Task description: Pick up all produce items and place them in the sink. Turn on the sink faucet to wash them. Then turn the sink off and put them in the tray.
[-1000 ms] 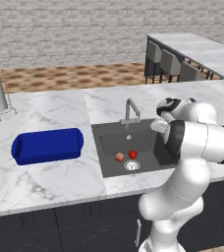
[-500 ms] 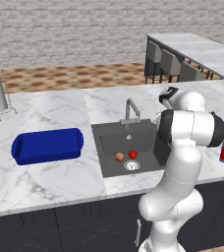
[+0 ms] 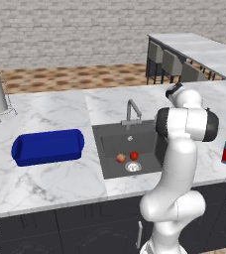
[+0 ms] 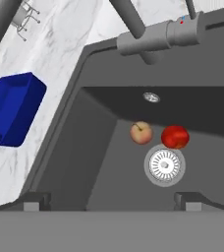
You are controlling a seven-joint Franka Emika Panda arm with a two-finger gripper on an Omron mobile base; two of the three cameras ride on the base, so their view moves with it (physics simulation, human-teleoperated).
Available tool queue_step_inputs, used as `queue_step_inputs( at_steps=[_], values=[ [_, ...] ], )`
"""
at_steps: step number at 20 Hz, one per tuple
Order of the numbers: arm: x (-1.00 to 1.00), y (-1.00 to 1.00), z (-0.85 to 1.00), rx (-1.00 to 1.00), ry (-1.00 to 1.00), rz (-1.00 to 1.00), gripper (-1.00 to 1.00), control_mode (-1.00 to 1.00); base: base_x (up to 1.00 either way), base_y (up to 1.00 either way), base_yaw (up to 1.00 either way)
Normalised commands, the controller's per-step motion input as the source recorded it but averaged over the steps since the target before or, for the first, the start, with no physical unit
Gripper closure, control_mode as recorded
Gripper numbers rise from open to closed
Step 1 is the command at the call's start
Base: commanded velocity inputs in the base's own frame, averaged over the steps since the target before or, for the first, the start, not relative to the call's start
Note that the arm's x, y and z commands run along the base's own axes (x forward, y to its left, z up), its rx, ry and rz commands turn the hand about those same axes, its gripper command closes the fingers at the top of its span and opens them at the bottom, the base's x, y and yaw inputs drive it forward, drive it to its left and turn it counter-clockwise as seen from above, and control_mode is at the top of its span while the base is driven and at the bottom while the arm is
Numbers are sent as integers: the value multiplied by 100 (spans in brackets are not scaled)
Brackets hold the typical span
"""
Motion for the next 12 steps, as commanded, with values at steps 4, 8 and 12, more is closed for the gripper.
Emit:
queue_step_inputs(
  at_steps=[4,8,12],
  values=[
    [2,14,0,7,-12,8,-100,-100,0,0,0],
    [9,23,0,8,-12,4,-100,-100,0,0,0],
    [32,16,0,3,-17,0,-100,-100,0,0,0]
  ],
)
